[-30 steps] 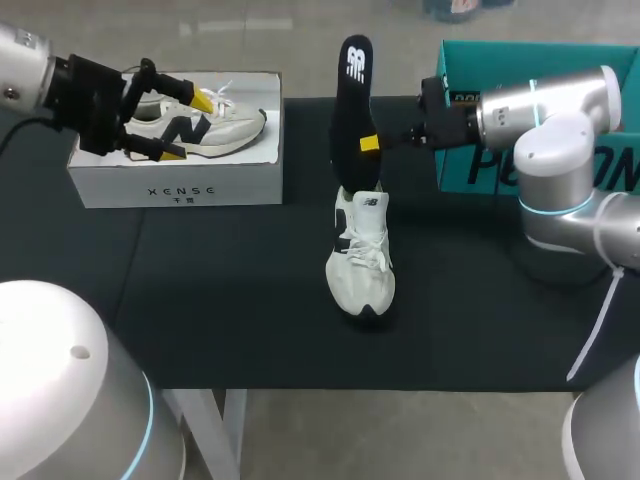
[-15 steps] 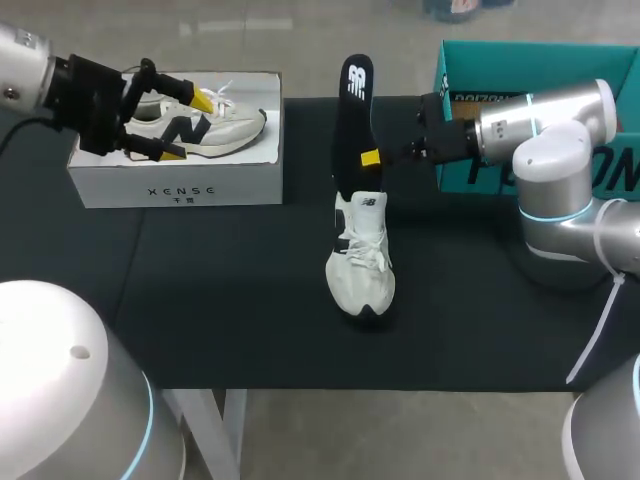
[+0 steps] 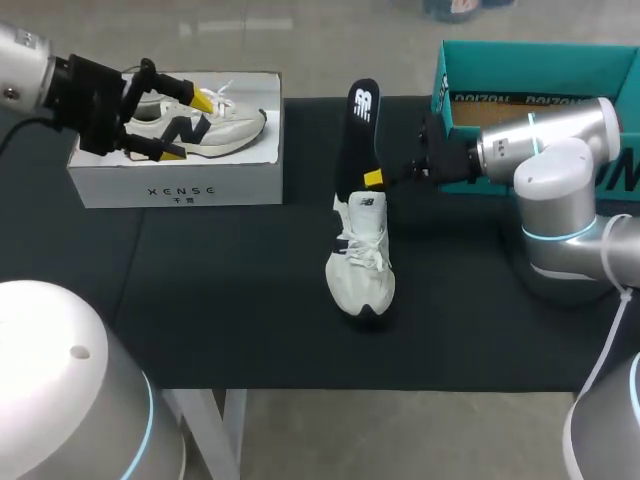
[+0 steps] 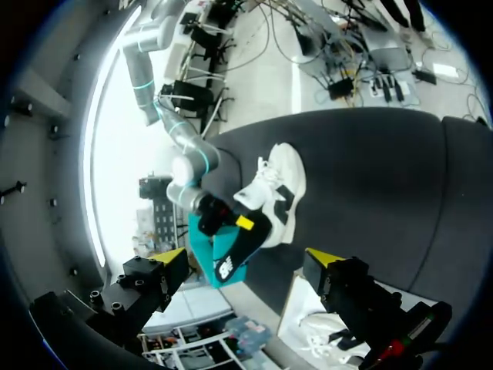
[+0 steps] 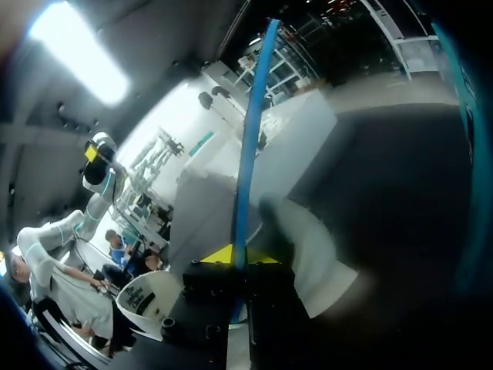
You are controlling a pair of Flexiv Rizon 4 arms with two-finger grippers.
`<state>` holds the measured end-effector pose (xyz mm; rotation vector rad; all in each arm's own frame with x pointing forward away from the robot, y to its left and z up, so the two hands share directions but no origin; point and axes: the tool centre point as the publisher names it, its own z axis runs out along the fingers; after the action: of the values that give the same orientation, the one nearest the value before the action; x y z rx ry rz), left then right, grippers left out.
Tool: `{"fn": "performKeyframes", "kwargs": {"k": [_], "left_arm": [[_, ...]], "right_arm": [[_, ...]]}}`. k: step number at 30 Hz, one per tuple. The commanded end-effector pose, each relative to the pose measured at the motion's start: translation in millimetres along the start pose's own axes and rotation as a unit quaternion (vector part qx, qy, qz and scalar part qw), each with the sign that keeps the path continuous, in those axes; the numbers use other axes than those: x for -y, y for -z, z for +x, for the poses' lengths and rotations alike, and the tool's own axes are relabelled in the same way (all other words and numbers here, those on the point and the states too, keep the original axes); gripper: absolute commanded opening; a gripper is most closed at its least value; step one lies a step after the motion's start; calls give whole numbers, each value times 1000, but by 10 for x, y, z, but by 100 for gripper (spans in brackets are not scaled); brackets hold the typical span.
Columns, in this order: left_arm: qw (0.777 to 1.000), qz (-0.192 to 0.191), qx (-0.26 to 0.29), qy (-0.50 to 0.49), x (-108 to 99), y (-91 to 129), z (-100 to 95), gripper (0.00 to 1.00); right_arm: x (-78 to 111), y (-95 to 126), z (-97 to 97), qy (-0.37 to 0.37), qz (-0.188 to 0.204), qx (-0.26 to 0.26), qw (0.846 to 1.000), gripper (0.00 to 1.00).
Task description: Take the shoe out of the shoebox, open the shoe tongue, remove and reinsert the insole, then place the shoe into the shoebox
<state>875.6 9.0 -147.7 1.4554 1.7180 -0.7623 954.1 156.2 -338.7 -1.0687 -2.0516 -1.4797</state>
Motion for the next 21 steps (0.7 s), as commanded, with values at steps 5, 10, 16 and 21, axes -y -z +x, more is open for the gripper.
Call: {"fn": "performKeyframes", "kwargs": {"k": [5, 10, 16, 21], "left_arm": [[1000, 0, -2, 0, -4, -3, -6, 100], [1000, 0, -2, 0, -4, -3, -6, 100], [1000, 0, -2, 0, -4, -3, -6, 100], [1000, 0, -2, 0, -4, -3, -6, 100]], "right_arm": [[104, 6, 19, -10, 0, 8, 1000, 30], [-32, 55, -11, 0, -5, 17, 1000, 48], [-245, 65, -57, 20, -8, 28, 999, 32], [-269, 56, -40, 26, -5, 34, 999, 0]]}}
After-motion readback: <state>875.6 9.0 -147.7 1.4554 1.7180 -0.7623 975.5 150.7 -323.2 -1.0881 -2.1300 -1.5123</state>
